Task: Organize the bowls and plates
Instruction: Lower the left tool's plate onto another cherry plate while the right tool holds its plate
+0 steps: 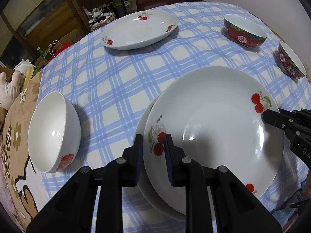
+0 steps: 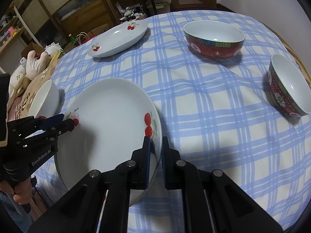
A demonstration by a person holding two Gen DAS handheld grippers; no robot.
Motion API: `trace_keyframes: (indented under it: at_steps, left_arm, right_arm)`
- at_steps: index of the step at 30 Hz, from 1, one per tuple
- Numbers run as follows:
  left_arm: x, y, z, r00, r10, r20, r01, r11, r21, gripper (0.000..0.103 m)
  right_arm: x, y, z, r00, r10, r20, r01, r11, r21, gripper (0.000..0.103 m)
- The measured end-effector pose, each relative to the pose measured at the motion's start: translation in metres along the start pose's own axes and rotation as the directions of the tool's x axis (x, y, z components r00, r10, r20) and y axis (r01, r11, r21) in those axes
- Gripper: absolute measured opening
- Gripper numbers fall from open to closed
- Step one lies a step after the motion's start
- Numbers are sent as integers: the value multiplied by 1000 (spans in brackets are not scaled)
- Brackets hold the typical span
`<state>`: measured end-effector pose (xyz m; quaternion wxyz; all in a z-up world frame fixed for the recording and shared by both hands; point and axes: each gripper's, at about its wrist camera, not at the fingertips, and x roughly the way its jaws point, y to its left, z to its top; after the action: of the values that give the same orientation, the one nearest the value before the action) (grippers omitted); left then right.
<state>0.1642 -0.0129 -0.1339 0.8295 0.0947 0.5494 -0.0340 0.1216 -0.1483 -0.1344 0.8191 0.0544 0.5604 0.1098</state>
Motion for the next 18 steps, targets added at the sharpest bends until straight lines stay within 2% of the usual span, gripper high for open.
trace_keyframes:
  at_steps: [7, 13, 18]
  left_arm:
    - [-1, 3, 0, 1000, -11, -1, 11, 1000, -20, 21]
    - [-4, 9, 0, 999, 39, 15, -38, 999, -35, 21]
    - [-8, 17, 0, 1000, -19, 15, 20, 998, -68, 22]
  right_arm:
    - [0, 2, 1, 1000, -15, 10, 16, 1000, -16, 12]
    - [-3, 2, 3, 1000, -20, 22, 20, 1000, -20, 12]
    - [-8, 3, 4, 999, -17, 45, 18, 1000, -21, 12]
